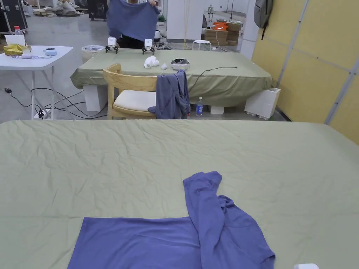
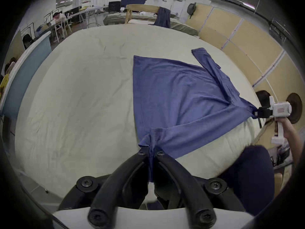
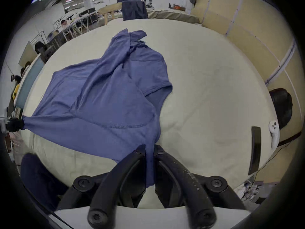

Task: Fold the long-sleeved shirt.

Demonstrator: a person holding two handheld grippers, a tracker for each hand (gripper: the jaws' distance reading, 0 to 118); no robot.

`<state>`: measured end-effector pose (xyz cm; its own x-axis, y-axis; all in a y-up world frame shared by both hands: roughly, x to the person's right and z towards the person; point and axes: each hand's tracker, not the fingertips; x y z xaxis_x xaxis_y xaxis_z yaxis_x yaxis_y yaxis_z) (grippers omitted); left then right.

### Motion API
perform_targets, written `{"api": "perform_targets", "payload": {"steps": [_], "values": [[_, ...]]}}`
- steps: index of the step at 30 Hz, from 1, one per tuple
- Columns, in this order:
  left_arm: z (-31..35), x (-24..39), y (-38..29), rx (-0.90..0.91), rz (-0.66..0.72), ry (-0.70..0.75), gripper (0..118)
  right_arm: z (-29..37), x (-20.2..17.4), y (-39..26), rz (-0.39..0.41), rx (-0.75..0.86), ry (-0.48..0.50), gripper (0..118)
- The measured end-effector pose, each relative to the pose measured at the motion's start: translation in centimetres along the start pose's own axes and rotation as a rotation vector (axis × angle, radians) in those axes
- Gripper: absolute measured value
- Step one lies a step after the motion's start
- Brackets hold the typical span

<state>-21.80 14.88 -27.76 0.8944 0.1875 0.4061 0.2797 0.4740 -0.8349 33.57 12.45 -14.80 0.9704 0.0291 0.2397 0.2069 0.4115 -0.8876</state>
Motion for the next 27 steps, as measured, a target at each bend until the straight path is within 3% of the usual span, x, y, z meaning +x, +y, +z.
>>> {"api": "perform_targets", "payload": {"steps": [10,15,16,17,18,19,21,27], "values": [[2.0,0.6,-6.2,-0.035,0.035,-0.002,3,1.5,-0.1,-8.2,-0.023,-0.02,0.015,12],[2.7,0.3,-6.9,-0.019,0.095,-0.029,4,1.3,0.4,-9.5,-0.101,-0.01,0.057,12],[3.1,0.2,-6.8,0.005,0.112,-0.041,17,1.3,0.6,-9.5,-0.114,-0.003,0.064,22],[3.3,-0.1,-6.7,0.028,0.109,-0.027,46,1.4,0.6,-9.4,-0.111,-0.001,0.051,42],[3.6,0.0,-6.5,0.067,0.099,0.005,88,1.7,0.7,-9.4,-0.109,0.016,-0.004,77],[4.1,0.2,-6.4,0.117,0.102,0.034,118,2.0,0.8,-9.4,-0.11,0.054,-0.042,118],[6.3,0.1,-5.9,0.262,0.131,-0.011,111,2.8,1.8,-9.1,-0.141,0.164,-0.051,113],[8.4,2.3,-3.9,0.281,0.241,-0.098,111,4.3,1.6,-7.1,-0.169,0.185,-0.017,115]]}}
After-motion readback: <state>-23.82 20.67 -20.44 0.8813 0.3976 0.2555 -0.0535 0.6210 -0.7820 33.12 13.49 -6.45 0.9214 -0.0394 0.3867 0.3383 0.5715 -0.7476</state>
